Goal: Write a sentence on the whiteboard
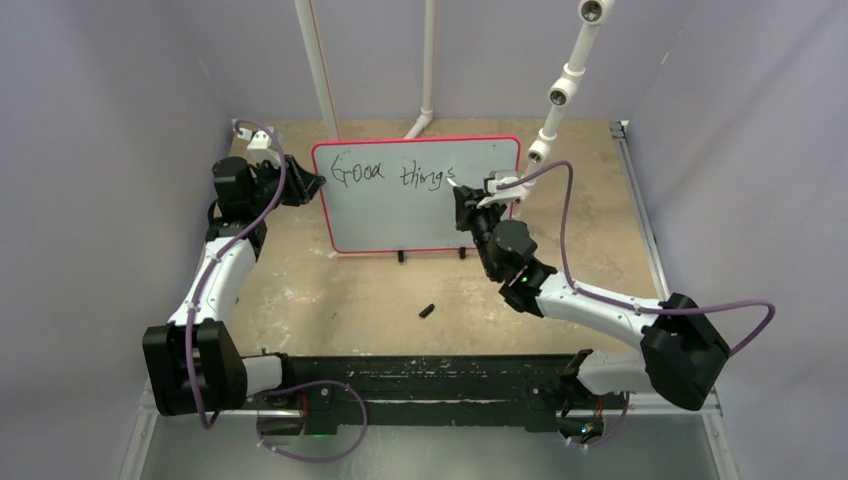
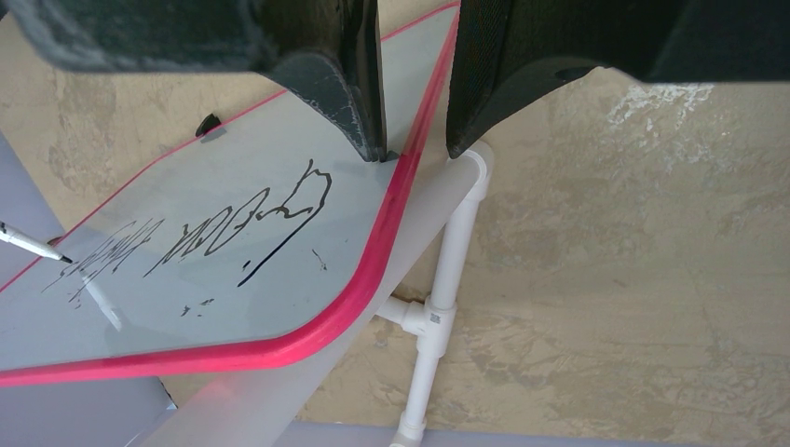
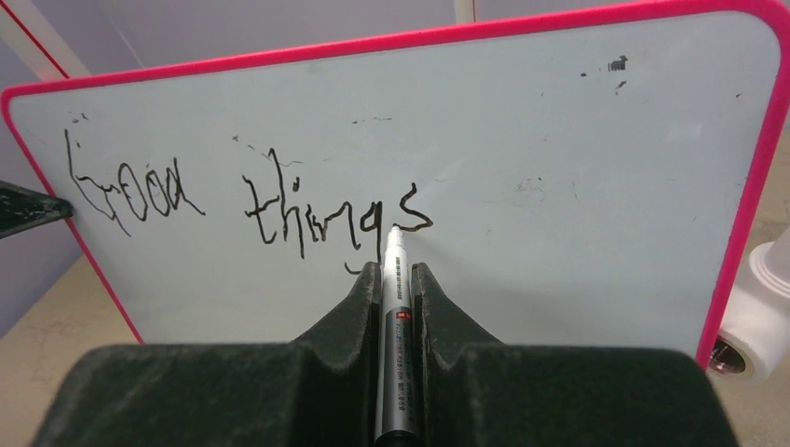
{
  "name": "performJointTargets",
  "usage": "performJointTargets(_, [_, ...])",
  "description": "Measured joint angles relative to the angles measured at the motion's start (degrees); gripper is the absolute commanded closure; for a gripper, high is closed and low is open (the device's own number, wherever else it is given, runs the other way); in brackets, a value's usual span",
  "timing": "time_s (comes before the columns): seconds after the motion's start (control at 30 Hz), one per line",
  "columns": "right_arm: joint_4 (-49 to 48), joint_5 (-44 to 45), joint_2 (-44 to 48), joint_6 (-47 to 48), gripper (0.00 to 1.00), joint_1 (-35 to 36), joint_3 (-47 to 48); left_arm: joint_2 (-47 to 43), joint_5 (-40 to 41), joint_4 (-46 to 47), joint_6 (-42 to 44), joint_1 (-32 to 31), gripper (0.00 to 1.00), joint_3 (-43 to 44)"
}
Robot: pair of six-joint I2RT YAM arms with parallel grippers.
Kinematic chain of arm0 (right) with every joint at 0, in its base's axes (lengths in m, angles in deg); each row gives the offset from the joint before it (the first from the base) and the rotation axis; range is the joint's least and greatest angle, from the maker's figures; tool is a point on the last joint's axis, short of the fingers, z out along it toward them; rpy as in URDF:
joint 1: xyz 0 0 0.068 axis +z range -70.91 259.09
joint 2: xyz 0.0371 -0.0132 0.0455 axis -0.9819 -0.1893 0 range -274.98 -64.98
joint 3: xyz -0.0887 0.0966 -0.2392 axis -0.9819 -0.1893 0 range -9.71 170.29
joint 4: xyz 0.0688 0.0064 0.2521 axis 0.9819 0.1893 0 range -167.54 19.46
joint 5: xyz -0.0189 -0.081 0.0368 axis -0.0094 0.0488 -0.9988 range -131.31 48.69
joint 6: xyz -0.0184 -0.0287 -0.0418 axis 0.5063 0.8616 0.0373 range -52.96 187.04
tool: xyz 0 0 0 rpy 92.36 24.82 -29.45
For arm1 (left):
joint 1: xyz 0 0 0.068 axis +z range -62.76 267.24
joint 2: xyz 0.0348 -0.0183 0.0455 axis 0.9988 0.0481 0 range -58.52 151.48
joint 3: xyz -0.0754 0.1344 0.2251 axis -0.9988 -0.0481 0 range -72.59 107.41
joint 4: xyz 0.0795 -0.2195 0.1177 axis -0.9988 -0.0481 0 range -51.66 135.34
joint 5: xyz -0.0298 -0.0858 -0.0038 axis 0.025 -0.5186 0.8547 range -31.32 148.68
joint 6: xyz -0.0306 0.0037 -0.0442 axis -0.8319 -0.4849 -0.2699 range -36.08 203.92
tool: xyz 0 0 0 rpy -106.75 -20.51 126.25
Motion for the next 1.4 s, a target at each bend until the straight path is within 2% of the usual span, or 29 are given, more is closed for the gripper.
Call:
performJointTargets(0.33, [1.1,-3.1,11.8,0.0,1.0,0.0,-2.1,0.0,0.0,0.0,0.0,0.0,0.71,0.0])
performJointTargets(0.5, [-0.2,-6.6,12.5,0.2,1.0,0.4,-2.9,0.0,0.0,0.0,0.0,0.0,0.7,0.0])
performJointTargets(0.77, [-4.8,-12.7,-0.1,0.2,1.0,6.1,-2.1,0.0,0.0,0.0,0.0,0.0,0.71,0.0])
performJointTargets(0.97, [-10.3,-15.8,-11.6,0.2,1.0,9.5,2.4,0.0,0.0,0.0,-0.1,0.0,0.71,0.0])
performJointTargets(1.13, [-14.0,-16.4,-18.8,0.2,1.0,10.3,7.4,0.0,0.0,0.0,-0.1,0.0,0.71,0.0])
performJointTargets(1.4, [-15.2,-15.9,-25.3,0.3,1.0,10.3,13.0,0.0,0.0,0.0,-0.1,0.0,0.7,0.0])
